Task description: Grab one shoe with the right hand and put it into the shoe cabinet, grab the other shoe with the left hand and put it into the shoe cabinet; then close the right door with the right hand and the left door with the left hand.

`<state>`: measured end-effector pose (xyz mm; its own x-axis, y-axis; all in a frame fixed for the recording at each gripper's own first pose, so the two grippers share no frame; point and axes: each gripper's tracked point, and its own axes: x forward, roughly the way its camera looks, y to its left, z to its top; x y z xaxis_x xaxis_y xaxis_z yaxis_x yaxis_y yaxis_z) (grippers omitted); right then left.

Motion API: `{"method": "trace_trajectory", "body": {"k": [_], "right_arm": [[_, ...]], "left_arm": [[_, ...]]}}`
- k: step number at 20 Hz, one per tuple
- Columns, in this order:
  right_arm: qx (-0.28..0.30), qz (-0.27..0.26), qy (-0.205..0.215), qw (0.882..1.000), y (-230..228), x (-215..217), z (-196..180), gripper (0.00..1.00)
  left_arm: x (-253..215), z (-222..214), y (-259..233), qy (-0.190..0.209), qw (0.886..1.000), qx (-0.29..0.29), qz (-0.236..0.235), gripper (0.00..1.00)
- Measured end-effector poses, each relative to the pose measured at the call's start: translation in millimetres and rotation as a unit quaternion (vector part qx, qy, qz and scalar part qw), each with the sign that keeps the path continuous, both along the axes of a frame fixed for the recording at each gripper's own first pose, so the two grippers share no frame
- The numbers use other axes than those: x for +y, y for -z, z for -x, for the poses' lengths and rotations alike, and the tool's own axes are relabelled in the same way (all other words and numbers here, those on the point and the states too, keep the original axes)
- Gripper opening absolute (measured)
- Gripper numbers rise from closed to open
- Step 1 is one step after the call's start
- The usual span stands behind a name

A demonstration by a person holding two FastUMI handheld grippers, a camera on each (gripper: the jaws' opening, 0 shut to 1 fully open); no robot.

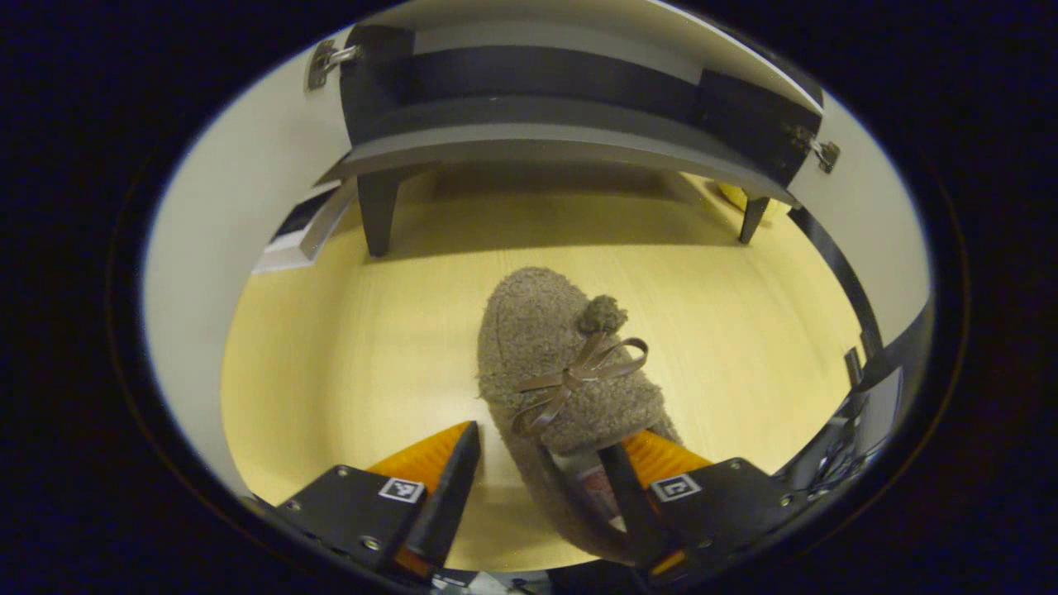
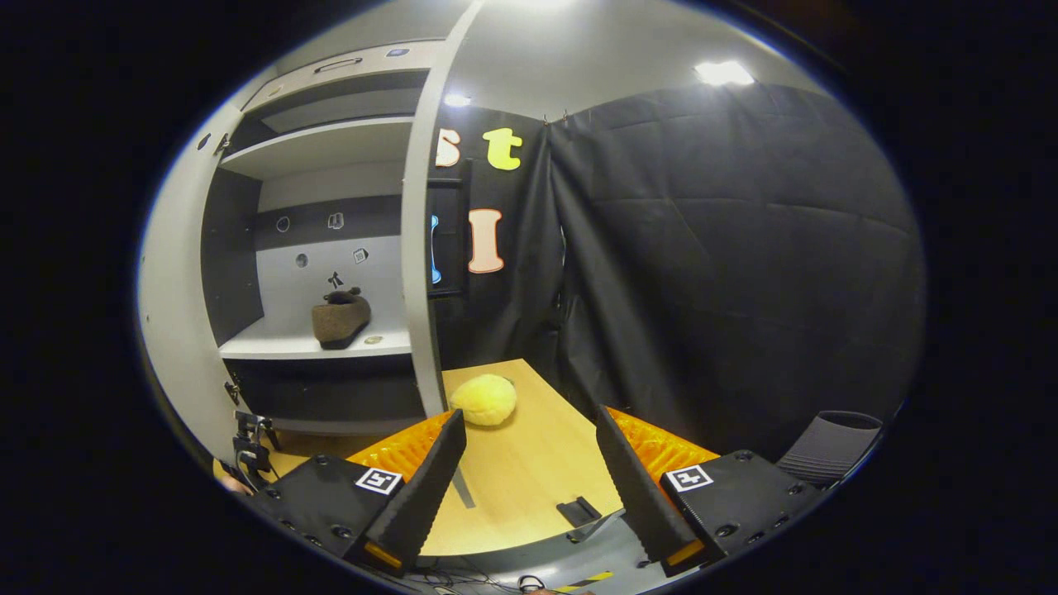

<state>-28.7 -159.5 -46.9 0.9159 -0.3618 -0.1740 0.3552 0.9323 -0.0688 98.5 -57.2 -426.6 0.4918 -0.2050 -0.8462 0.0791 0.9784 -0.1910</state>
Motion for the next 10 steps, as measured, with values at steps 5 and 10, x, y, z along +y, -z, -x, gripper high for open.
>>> {"method": "trace_trajectory", "body": {"k": [5, 10], "right_arm": [[-0.031, 0.001, 0.026, 0.999, -18.7, -52.6, -15.1, 1.00], [-0.041, 0.001, 0.044, 0.998, -29.2, -89.8, -29.4, 1.00]], "left_arm": [[9.3, -7.0, 6.0, -0.063, 0.997, 0.032, 0.006, 0.31], [8.0, -2.6, 11.6, -0.129, 0.989, 0.052, 0.053, 0.27]]}}
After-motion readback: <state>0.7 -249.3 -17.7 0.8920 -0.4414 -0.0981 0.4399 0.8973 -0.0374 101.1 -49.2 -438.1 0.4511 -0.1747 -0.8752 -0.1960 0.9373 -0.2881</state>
